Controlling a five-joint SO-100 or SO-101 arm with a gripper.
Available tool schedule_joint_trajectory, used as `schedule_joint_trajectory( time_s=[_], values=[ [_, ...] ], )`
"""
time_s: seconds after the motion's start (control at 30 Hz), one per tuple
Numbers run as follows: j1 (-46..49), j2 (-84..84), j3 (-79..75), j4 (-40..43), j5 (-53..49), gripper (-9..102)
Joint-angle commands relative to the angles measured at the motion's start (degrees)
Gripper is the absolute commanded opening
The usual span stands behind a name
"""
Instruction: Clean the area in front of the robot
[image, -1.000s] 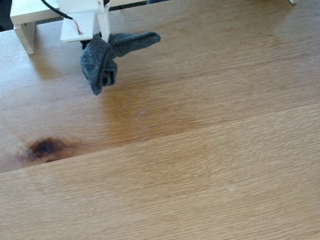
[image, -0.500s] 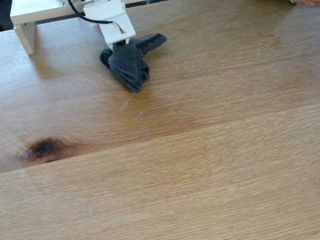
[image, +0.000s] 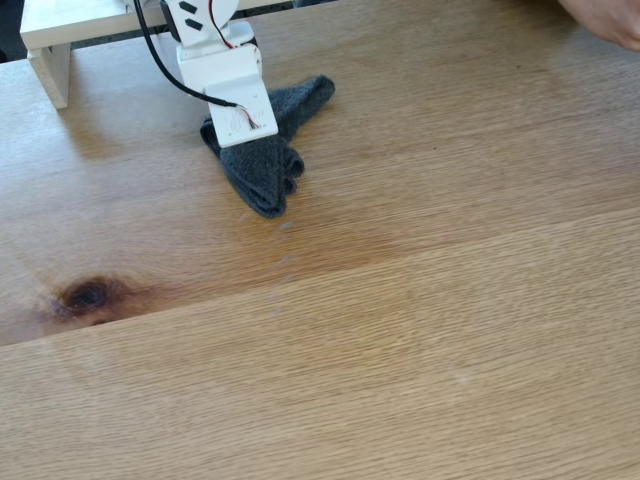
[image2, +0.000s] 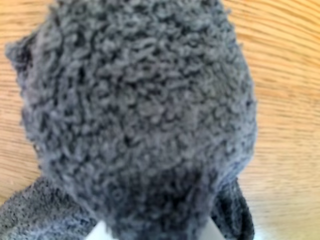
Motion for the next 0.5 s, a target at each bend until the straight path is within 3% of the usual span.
schedule_joint_trajectory(
  time_s=[0.0,0.27,0.47],
  values=[
    [4.5,-3.7,-22.8,0.4,0.8,0],
    [5.1,-9.0,-36.3,4.0,1.8,0],
    [7.6,-2.1,-41.3,12.0,3.6,0]
  ],
)
